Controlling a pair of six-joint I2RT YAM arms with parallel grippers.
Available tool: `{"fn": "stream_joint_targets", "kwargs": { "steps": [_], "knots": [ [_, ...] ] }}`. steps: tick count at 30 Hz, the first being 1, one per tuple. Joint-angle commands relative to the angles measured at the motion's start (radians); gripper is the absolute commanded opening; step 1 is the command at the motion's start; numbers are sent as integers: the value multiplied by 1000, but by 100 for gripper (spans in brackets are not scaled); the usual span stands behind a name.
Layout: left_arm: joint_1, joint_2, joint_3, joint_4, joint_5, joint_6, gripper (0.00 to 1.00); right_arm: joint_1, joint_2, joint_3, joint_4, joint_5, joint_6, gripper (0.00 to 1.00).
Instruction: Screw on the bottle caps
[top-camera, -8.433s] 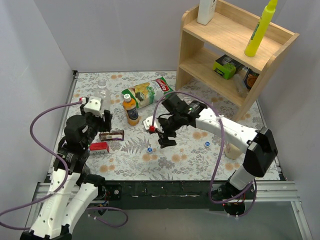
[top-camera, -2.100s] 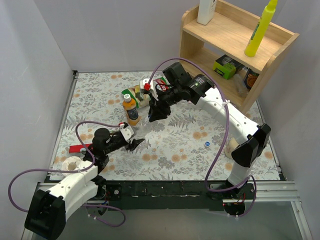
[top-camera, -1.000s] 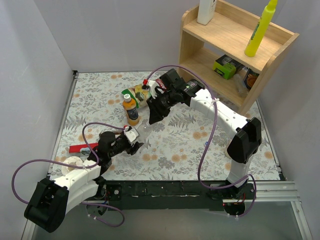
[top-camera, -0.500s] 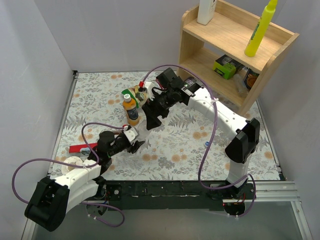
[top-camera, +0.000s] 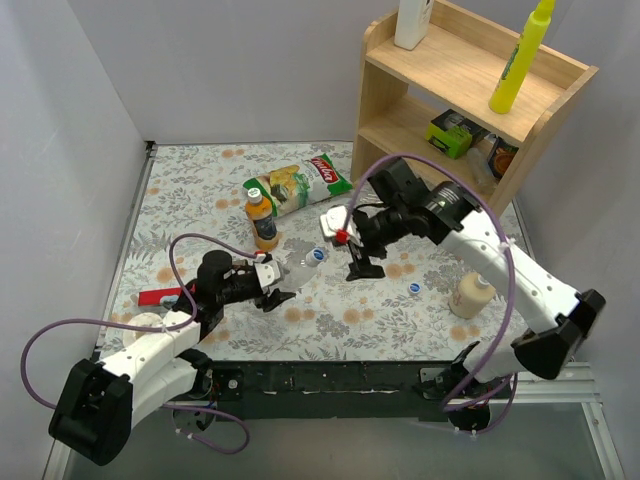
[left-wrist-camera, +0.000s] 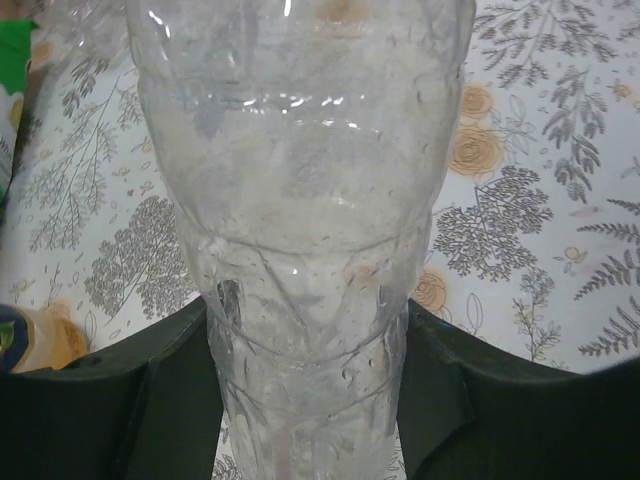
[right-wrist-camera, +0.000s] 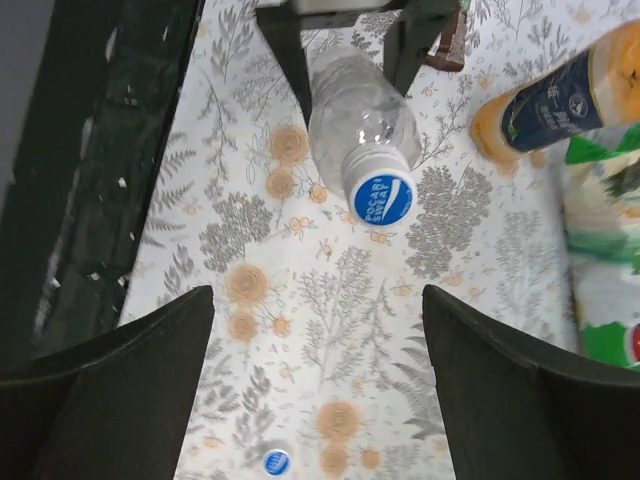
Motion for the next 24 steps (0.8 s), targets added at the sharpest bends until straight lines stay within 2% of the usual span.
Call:
{"fn": "stream_joint_targets", "kwargs": {
  "steps": [1,4,7,10,11,15,24],
  "knots": [
    [7,-24,71,-173,129,127,0,13,-121,-115,162,-34,-376,88],
    [7,-24,103,-234,146,193,0,22,-97,-63,122,-61,-437,78],
    [7,-24,116,-238,157,210,0,33,-55,-11,72,-87,-468,71],
    [7,-15,129,-267,157,210,0,40,-38,8,-9,-117,-575,70],
    [7,-12,132,-267,157,210,0,48,-35,9,-35,-120,-658,70],
    [7,-7,137,-264,157,210,0,66,-32,-14,-94,-107,-744,66],
    [7,-7,143,-252,164,205,0,80,0,-23,-92,-105,-789,59]
  ]
}}
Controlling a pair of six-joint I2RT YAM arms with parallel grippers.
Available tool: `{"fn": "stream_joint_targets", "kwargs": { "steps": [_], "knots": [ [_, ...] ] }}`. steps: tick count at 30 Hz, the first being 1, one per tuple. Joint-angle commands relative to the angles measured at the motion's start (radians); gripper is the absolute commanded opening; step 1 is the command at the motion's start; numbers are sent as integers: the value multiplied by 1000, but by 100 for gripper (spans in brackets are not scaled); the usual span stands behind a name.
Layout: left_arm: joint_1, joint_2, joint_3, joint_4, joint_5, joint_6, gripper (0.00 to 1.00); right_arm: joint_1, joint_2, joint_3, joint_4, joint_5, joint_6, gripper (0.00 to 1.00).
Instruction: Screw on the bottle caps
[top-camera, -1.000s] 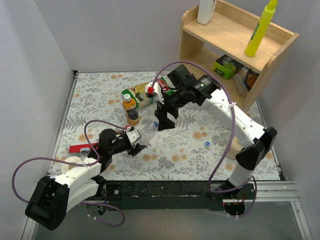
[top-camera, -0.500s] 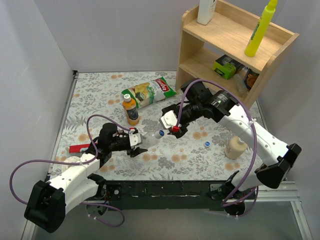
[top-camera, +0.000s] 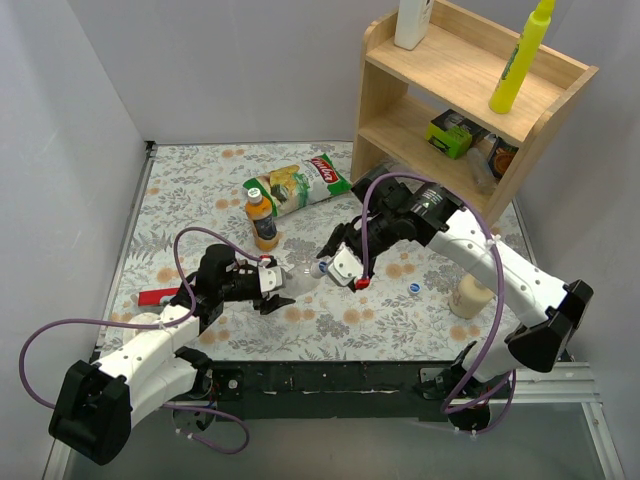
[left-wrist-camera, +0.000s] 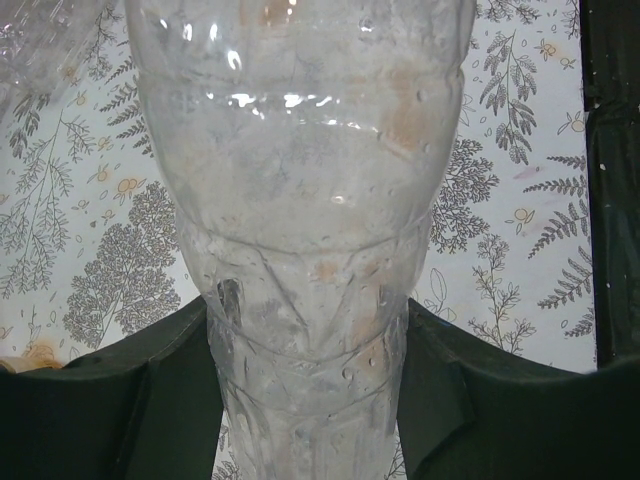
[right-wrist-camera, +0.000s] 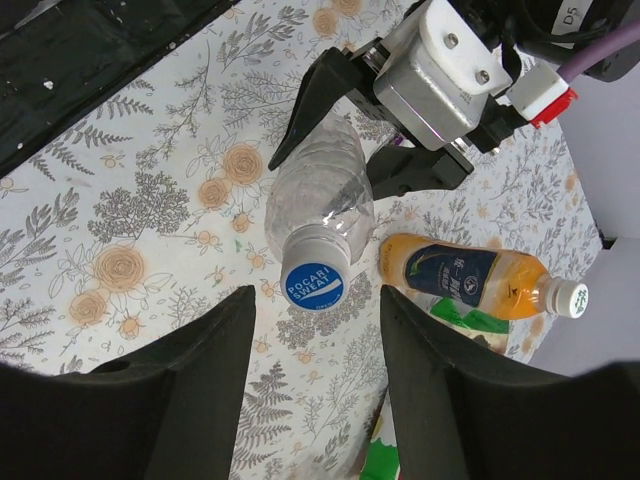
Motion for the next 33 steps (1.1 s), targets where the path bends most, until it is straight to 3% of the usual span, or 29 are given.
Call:
{"fn": "stream_joint_targets", "kwargs": {
  "steps": [1,12,17,21,25,28,29,30,33],
  "knots": [
    [7,-2,41,-1,35,10,0,12,24,16,-21,-27,-52,56],
    [7,-13,42,1,35,-2,0,19,75,46,-49,-21,-75,43],
    [7,-10,39,55,23,-32,0,21,122,94,-63,-6,-10,17],
    [7,-1,27,183,-51,-129,0,10,193,184,5,-15,284,10],
    [6,-11,10,334,-210,-285,0,-65,378,383,-9,-110,813,8],
    [-2,-14,-1,412,-318,-302,0,-117,525,514,-72,-197,1088,4],
    [-4,-10,4,415,-335,-301,0,-123,561,532,-88,-201,1308,4],
    [-5,-2,8,408,-355,-302,0,-122,568,489,-76,-185,1337,4],
    [-5,41,37,348,-394,-328,0,-123,524,430,-21,-220,1337,29]
  ]
}}
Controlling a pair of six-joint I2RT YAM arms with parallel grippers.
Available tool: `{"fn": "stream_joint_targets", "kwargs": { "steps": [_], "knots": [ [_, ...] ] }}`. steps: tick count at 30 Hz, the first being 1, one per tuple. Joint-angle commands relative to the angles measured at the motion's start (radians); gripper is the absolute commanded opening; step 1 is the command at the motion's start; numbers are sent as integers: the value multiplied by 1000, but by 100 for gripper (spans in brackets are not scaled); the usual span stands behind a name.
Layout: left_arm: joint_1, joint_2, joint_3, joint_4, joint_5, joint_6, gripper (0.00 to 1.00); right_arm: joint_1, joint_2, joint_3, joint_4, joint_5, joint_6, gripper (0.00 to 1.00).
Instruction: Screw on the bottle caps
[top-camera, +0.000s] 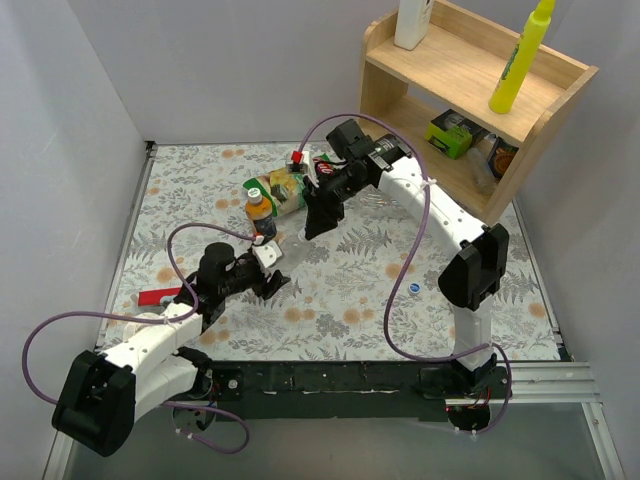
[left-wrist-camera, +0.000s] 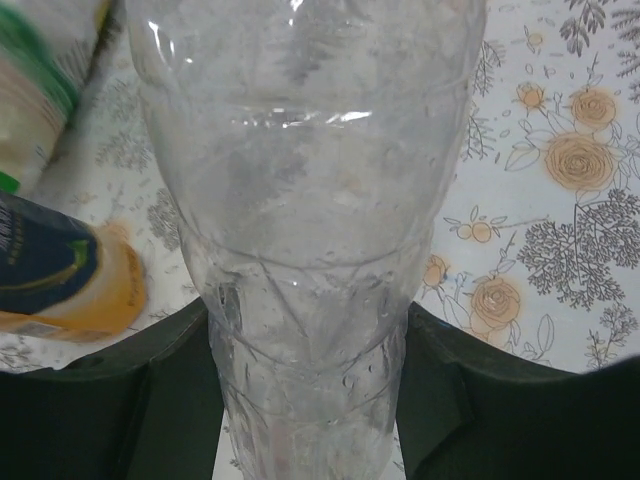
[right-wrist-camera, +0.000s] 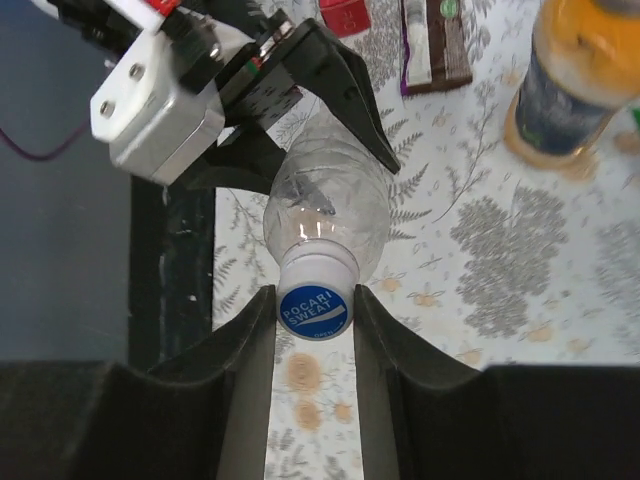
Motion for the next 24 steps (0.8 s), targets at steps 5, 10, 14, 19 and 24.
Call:
{"fn": "stream_joint_targets", "kwargs": {
  "steps": [5,10,14,19,24],
  "knots": [
    [-16,47,95,-54,-41,-55,0,-40,2,191,-47,-100,178,90],
    [-12,17,133,-264,159,115,0,-93,-260,-26,7,-91,-179,91],
    [-12,38,212,-482,299,258,0,-42,-385,-238,-41,-16,-517,83],
    [-12,49,267,-547,381,328,0,48,-453,-338,7,68,-727,69],
    [-12,61,308,-584,402,373,0,100,-462,-361,-19,117,-902,67]
  ]
}}
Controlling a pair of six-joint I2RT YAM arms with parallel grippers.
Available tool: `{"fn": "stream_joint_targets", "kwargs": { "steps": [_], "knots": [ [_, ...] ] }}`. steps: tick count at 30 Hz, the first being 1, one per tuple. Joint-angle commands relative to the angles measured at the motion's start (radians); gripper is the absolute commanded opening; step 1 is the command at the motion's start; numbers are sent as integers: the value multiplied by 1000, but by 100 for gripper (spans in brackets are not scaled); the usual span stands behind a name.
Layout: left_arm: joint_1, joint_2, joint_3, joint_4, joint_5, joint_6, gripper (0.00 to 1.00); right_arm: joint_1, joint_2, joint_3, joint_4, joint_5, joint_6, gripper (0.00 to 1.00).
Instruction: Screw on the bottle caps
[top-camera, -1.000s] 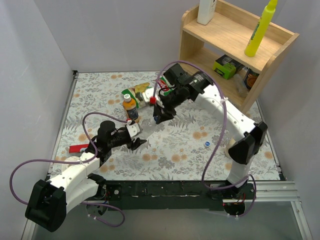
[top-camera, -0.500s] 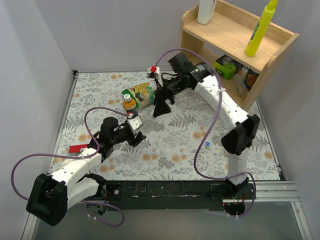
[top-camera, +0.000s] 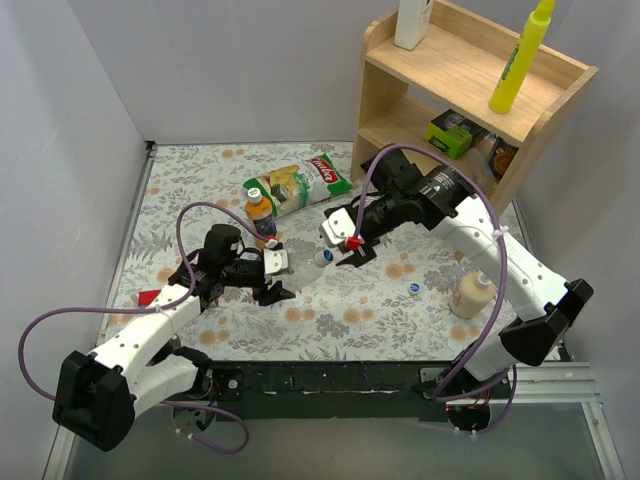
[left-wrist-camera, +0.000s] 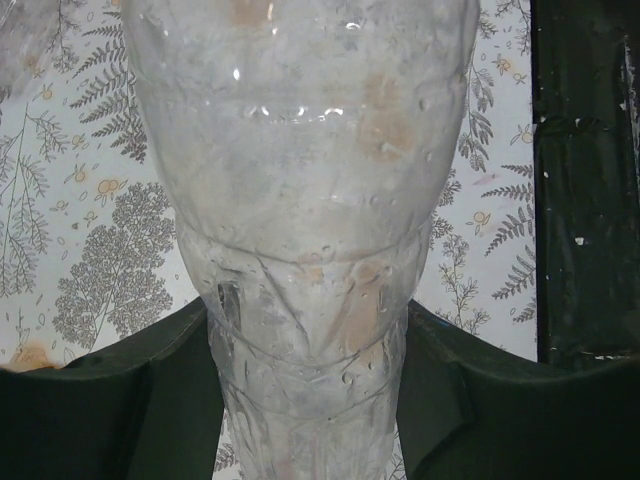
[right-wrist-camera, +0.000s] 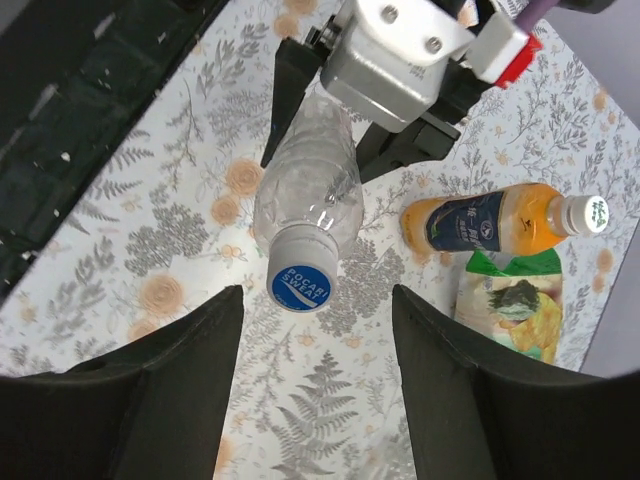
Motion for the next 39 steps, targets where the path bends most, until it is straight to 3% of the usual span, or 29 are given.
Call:
{"fn": "stream_joint_targets", "kwargs": {
  "steps": [1,15,23,26,28,31,33,36,39],
  "knots": [
    [1,11,55,-75,77,78,0,34,-3,-13,-8,60,-212,67],
    [1,11,57,-48,74,49,0,81,-1,-38,-95,100,-352,55],
    [1,15,57,-19,85,40,0,84,-8,-78,-63,126,-353,50],
    [1,23,60,-8,83,35,0,86,-12,-96,-31,129,-336,44],
    [1,27,60,3,77,28,0,86,-3,-72,-20,117,-304,33],
    [1,32,48,102,22,-78,0,88,55,14,-29,97,-156,18],
    [1,29,37,182,-45,-223,0,86,138,85,-28,89,86,13],
    [-9,3,6,352,-127,-354,0,63,291,253,-103,21,406,10],
    [-71,-17,-21,477,-326,-365,0,-1,463,401,-166,-87,692,7]
  ]
}}
